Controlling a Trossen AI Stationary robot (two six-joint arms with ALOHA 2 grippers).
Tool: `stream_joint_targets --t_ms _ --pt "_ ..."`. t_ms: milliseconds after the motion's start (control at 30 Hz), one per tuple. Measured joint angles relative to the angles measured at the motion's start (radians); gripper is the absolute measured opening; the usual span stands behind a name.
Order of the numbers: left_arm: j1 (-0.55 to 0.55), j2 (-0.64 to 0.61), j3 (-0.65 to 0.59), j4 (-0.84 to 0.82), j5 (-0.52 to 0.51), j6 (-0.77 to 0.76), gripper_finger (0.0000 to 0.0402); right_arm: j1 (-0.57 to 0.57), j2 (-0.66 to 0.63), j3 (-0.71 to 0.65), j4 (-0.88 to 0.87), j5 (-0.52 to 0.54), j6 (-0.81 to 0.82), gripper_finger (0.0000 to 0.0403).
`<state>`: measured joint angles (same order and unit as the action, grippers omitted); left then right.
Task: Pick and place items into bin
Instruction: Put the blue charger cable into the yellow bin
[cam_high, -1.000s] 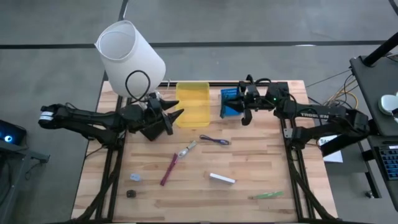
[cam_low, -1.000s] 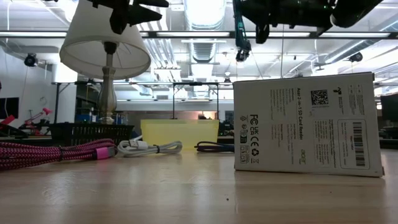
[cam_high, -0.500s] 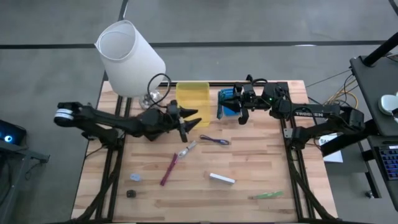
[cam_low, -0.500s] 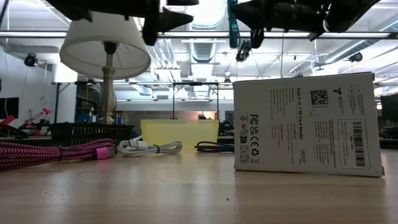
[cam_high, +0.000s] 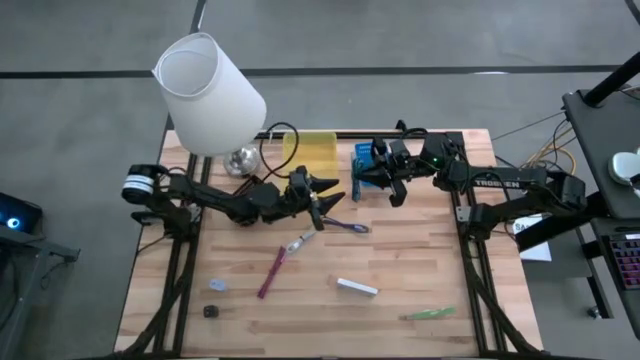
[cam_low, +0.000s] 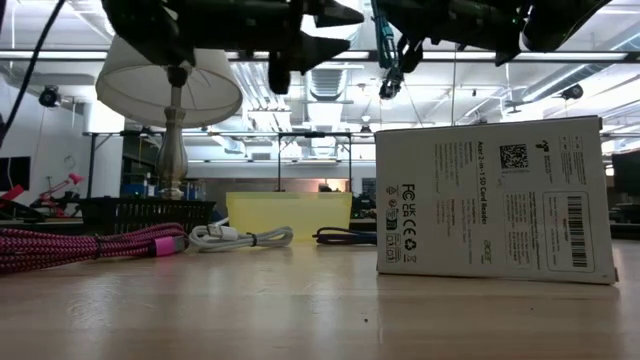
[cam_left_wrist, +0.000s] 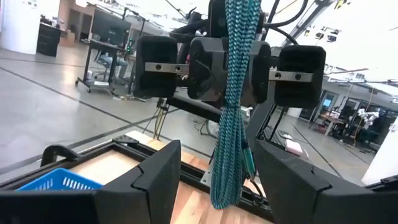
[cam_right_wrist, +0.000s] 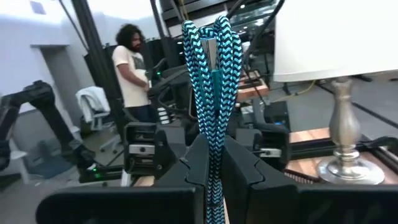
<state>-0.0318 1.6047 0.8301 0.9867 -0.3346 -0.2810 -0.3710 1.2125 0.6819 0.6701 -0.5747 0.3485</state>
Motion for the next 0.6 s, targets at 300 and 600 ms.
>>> stream_joint_targets --t_ms 300,600 --pt "0.019 0.1 0.121 0.0 0.077 -0.001 0.0191 0.0 0.0 0.0 0.0 -0.006 -0.011 0.0013" --pt "0.035 0.156 0.171 -0.002 0.091 -0.001 0.0191 0.0 0.0 0.0 0.001 -0.008 -0.008 0.0013"
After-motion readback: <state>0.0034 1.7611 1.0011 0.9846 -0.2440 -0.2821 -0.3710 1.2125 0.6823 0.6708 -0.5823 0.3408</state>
